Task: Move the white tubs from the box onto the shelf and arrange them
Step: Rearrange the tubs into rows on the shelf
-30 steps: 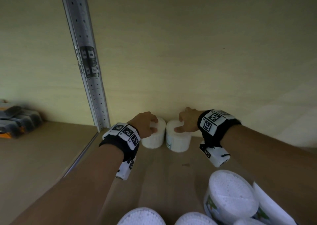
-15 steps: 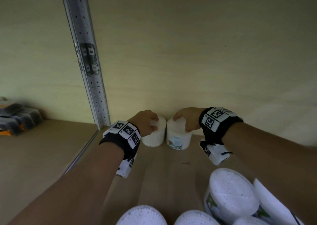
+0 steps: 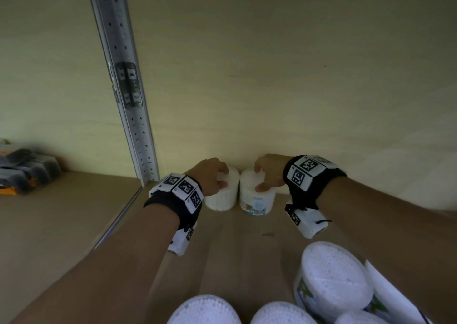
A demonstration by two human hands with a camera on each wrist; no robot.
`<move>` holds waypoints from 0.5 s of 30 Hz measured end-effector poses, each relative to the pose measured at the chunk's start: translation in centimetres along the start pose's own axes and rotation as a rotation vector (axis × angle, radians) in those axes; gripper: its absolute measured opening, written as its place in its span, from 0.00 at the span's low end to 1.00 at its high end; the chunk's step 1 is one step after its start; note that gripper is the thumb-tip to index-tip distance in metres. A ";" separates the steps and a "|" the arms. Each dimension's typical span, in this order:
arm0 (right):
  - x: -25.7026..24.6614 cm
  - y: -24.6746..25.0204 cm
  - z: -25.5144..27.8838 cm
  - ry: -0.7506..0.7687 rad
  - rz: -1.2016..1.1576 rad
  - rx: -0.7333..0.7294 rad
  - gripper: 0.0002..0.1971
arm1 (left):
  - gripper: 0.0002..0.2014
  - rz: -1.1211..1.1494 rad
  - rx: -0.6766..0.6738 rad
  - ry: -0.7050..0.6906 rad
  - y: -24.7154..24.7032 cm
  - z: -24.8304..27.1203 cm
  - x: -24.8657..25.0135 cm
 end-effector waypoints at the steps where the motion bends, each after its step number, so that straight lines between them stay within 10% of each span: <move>1: 0.1 0.0 0.0 0.014 0.004 -0.003 0.33 | 0.22 -0.001 -0.001 0.001 0.0 0.0 0.0; 15: 0.7 -0.4 -1.0 -0.040 -0.034 0.033 0.27 | 0.23 -0.014 -0.022 0.002 0.1 0.1 0.1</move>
Point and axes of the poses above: each hand's wrist, its own z-axis away from the middle knuckle, its own y-axis out of the back of the hand, x = y × z, the point moved 2 cm from there along -z, towards the middle knuckle, and after that the axes turned 8 degrees about z, right-handed, at the moved point
